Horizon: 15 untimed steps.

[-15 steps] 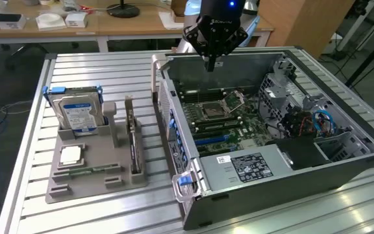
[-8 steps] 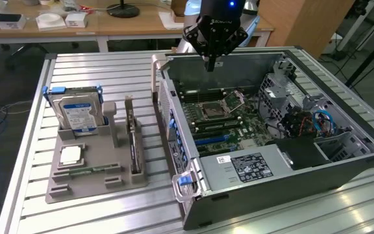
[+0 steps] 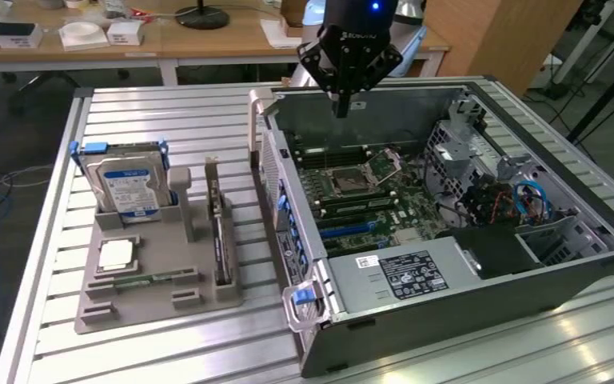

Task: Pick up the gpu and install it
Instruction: 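Reach for the gpu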

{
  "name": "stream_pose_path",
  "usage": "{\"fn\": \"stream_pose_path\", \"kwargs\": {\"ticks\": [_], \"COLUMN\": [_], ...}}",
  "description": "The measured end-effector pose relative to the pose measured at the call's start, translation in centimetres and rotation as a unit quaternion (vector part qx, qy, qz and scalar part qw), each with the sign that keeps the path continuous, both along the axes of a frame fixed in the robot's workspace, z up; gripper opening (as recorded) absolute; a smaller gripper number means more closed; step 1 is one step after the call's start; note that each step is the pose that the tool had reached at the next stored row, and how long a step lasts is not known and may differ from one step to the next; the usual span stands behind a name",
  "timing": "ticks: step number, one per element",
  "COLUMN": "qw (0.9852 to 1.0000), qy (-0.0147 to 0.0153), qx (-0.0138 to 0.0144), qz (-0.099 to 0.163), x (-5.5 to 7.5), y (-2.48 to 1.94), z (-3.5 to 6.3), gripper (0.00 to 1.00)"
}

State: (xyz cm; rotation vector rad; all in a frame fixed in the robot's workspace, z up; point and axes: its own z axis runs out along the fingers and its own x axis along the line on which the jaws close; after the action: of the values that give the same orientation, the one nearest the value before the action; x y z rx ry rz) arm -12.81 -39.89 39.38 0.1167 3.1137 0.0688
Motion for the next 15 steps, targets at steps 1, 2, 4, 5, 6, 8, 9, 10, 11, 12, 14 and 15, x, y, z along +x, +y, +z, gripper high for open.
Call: {"fn": "stream_pose_path", "kwargs": {"ticks": [1, 2, 4, 5, 6, 8, 9, 10, 11, 12, 14, 15], "qw": [1.0, 1.0, 1.0, 1.0, 1.0, 1.0, 1.0, 1.0, 1.0, 1.0, 1.0, 1.0], "qy": [0.0, 0.0, 0.0, 0.0, 0.0, 0.0, 0.0, 0.0001, 0.0001, 0.0001, 0.0001, 0.0001], "qx": [0.0, 0.0, 0.0, 0.0, 0.0, 0.0, 0.0, 0.0, 0.0, 0.0, 0.0, 0.0], "qz": [0.0, 0.0, 0.0, 0.0, 0.0, 0.0, 0.0, 0.0, 0.0, 0.0, 0.0, 0.0], "x": [-0.1, -0.2, -0.5, -0.6, -0.7, -1.0, -1.1, -1.2, -1.3, -1.4, -1.7, -1.8], "y": [0.0, 0.0, 0.0, 0.0, 0.0, 0.0, 0.0, 0.0, 0.0, 0.0, 0.0, 0.0], "z": [-0.01, -0.01, -0.02, -0.02, -0.03, -0.04, -0.05, -0.05, -0.05, -0.06, -0.07, -0.08], "gripper": [0.11, 0.11, 0.11, 0.11, 0.11, 0.11, 0.11, 0.11, 0.11, 0.11, 0.11, 0.11]}}
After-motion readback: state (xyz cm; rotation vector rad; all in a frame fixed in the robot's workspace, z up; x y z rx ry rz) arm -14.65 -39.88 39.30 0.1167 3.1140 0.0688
